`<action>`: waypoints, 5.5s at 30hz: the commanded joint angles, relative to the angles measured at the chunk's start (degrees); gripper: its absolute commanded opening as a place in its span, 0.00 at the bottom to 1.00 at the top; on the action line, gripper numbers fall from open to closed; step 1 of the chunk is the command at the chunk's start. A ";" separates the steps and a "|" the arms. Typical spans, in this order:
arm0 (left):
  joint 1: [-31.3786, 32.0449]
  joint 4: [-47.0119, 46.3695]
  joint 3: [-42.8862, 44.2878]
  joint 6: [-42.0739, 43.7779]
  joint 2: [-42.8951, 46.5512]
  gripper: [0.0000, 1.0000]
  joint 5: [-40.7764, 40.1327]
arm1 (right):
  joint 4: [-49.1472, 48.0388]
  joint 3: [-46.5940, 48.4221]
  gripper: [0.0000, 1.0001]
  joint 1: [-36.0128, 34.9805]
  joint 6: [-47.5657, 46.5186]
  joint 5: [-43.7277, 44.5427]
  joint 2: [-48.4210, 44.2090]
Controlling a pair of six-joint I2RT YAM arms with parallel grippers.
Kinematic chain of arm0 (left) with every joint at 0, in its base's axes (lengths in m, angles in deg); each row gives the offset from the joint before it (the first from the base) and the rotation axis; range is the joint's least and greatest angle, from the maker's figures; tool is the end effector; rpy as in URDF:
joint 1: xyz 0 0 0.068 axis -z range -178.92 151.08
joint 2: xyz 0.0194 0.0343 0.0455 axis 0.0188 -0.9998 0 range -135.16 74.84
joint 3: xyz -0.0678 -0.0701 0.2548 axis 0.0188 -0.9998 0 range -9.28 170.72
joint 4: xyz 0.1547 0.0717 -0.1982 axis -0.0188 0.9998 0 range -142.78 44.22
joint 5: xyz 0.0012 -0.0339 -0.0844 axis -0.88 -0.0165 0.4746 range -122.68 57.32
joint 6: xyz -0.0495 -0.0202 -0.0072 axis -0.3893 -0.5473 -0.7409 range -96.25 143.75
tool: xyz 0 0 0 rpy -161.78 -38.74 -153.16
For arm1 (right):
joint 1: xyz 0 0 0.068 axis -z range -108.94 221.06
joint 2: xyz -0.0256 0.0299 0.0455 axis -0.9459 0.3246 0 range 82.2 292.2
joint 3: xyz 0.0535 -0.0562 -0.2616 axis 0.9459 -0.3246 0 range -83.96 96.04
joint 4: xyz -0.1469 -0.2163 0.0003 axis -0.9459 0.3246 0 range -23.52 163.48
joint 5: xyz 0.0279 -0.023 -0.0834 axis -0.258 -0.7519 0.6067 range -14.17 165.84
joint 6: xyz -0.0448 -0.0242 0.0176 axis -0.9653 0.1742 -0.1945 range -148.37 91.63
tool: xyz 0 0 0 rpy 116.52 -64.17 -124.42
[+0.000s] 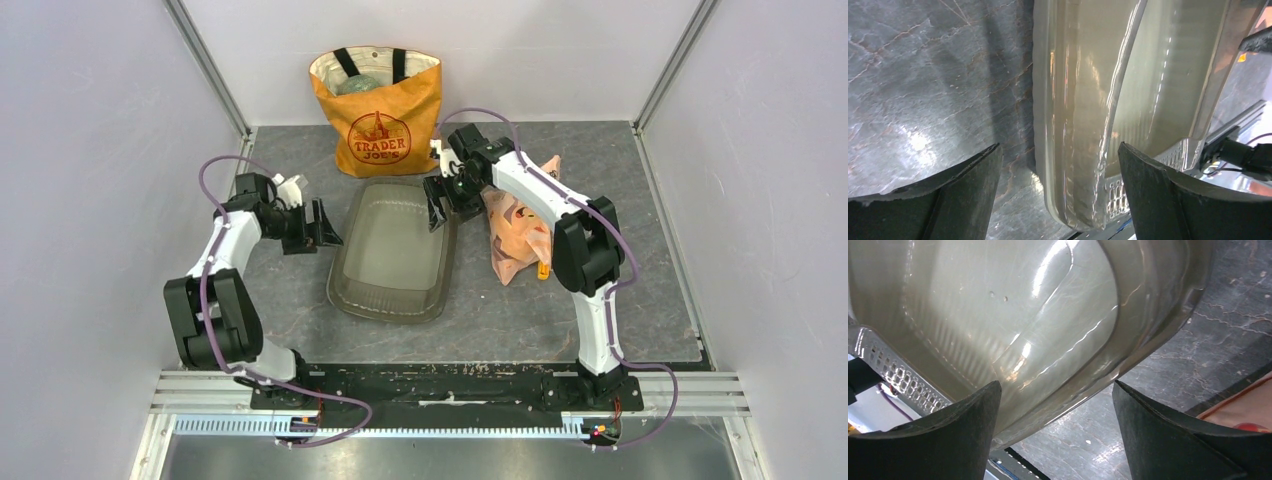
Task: Fill the litter box with clean litter
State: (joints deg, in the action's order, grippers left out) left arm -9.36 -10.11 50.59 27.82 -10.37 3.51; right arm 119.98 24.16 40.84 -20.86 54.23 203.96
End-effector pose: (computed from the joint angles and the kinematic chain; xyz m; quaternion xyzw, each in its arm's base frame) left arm 0.2827 0.0306 0.2307 0.0073 0.9349 -0.2796 0.2184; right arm 0.3848 0.2392 0.2399 -0.2260 0.9366 0.2368 0.1249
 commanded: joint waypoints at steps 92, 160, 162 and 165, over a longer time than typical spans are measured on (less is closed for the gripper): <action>0.56 -9.11 10.89 -5.93 16.18 0.95 -2.49 | 14.31 -7.13 0.76 35.78 -7.91 1.24 -36.89; 6.43 -9.02 9.15 -6.79 19.44 0.95 -2.84 | 16.82 -8.43 0.00 49.30 -18.75 3.08 -29.19; 7.00 -8.51 10.05 -5.75 19.46 0.95 -2.96 | 15.63 -8.81 0.00 50.70 -20.07 3.98 -25.84; 7.71 -8.50 10.51 -4.92 19.55 0.95 -3.40 | 11.88 -10.76 0.00 50.87 -20.14 3.30 -22.19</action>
State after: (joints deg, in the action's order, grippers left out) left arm -2.52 -18.52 58.20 19.47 8.80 0.34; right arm 135.63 15.07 91.86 -37.76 56.07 176.35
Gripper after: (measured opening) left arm 0.952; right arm 0.019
